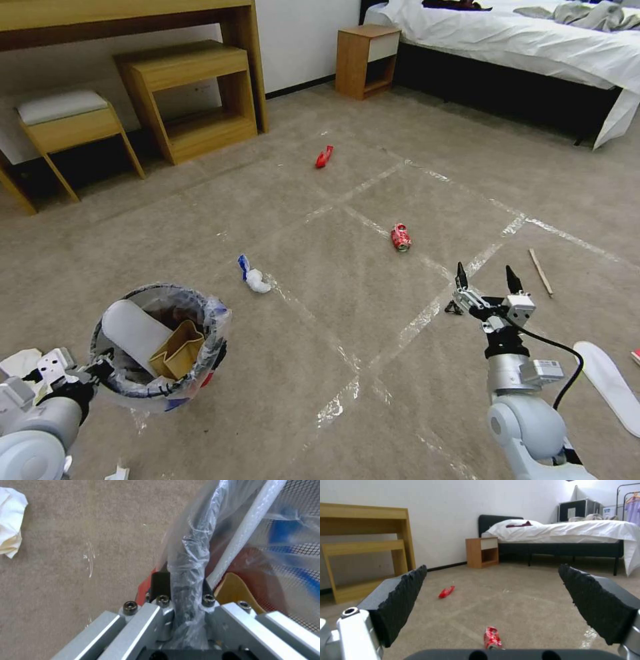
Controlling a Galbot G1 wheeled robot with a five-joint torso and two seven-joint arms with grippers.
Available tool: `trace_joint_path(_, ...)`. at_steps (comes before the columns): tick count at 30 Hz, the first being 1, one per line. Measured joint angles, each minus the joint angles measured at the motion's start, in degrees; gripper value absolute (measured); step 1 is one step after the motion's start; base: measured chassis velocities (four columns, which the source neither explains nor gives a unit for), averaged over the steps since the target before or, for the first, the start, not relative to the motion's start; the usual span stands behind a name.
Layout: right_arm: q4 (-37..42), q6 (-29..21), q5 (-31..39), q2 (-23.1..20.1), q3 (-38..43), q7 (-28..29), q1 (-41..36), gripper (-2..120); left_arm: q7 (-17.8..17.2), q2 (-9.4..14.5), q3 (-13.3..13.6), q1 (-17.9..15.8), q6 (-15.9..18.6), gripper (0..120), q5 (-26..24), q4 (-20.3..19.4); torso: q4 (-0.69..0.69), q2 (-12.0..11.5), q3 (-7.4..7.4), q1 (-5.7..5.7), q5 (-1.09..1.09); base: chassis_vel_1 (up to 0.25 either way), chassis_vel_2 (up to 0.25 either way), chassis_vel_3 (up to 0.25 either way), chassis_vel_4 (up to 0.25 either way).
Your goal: Pick up the trash bin and place the garbage on the floor into it.
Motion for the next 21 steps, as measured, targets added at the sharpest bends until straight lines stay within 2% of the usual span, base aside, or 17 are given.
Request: trace_joint_path(21,-0.53,-0.6,0.39,-0.07,-0.85,0.11,0.97,100,-0.13,0.28,-0.3,0.12,0.18,1,-0.54,0.52,0.01,0.0,0.0,0.0,0.0,-0.061,0.069,0.063,-0.066)
